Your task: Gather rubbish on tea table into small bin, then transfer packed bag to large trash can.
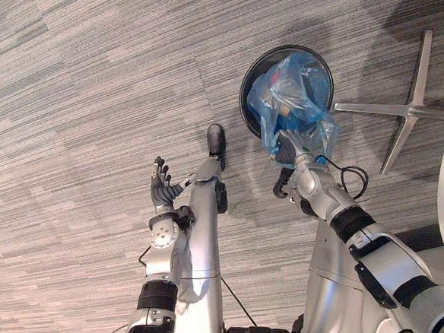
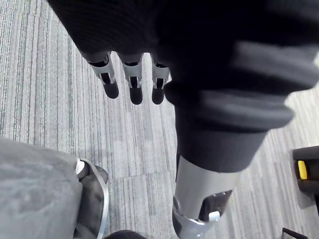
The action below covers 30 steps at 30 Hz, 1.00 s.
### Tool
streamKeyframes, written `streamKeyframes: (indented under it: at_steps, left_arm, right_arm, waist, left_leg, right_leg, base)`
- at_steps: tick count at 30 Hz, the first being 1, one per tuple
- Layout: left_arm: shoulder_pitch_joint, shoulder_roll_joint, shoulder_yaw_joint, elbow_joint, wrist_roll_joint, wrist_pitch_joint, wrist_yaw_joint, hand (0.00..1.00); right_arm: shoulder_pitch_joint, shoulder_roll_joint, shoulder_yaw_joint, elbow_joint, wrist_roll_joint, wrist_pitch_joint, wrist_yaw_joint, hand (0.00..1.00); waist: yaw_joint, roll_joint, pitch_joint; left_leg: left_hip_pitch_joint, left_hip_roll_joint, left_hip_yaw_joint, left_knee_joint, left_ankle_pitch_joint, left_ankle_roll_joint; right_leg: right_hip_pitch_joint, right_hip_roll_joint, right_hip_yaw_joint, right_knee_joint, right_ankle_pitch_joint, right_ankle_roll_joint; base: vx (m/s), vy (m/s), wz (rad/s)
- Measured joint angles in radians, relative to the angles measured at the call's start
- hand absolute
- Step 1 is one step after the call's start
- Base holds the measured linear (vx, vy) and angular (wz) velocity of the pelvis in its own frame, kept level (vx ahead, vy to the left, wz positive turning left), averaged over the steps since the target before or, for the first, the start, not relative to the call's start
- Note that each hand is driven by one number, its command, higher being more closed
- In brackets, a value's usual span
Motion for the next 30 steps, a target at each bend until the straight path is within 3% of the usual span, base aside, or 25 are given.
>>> streamKeyframes:
  at_steps: [8,16,21,25,30]
  left_arm:
    - [0.001,-0.010,-0.002,-0.020,0.001,0.022,-0.006,0.00]
    - [0.054,-0.006,-0.017,-0.043,0.020,0.035,-0.018,0.00]
    - [0.115,0.005,-0.064,-0.043,0.024,0.045,-0.030,0.00]
    - [0.170,0.004,-0.082,-0.043,0.060,0.047,-0.040,0.00]
    - [0.248,0.021,-0.119,-0.037,0.091,0.048,-0.053,0.00]
  right_arm:
    - [0.098,0.023,-0.026,-0.198,0.046,-0.003,-0.001,1.00]
    - [0.293,0.081,-0.040,-0.343,0.111,-0.013,0.010,1.00]
    - [0.420,0.116,-0.037,-0.422,0.153,-0.022,0.028,1.00]
    - [0.506,0.128,-0.024,-0.490,0.196,-0.032,0.052,1.00]
    - [0.592,0.156,-0.006,-0.500,0.246,-0.073,0.095,1.00]
  waist:
    - [-0.001,-0.001,-0.001]
    - [-0.005,-0.004,-0.004]
    - [-0.028,-0.032,-0.020]
    - [-0.029,-0.058,-0.048]
    - [-0.031,-0.078,-0.132]
  left_leg:
    - [0.078,0.025,0.004,0.007,-0.003,0.000]
    - [0.293,0.046,0.029,-0.098,0.004,-0.005]
    - [0.476,0.047,0.048,-0.177,0.005,-0.004]
    - [0.629,0.064,0.079,-0.242,-0.002,0.007]
    - [0.811,0.061,0.118,-0.379,0.004,0.000]
  right_leg:
    - [0.084,0.024,0.002,-0.016,0.001,-0.002]
    - [0.292,0.062,0.002,-0.130,0.020,-0.012]
    - [0.478,0.073,-0.003,-0.233,0.033,-0.003]
    - [0.631,0.104,0.009,-0.343,0.062,0.010]
    - [0.781,0.128,0.040,-0.477,0.097,0.026]
  base:
    - [-0.08,0.008,-0.09]
    - [-0.03,-0.022,-0.04]
    - [0.07,-0.025,-0.06]
    - [0.12,-0.001,-0.23]
    - [0.10,0.012,-0.23]
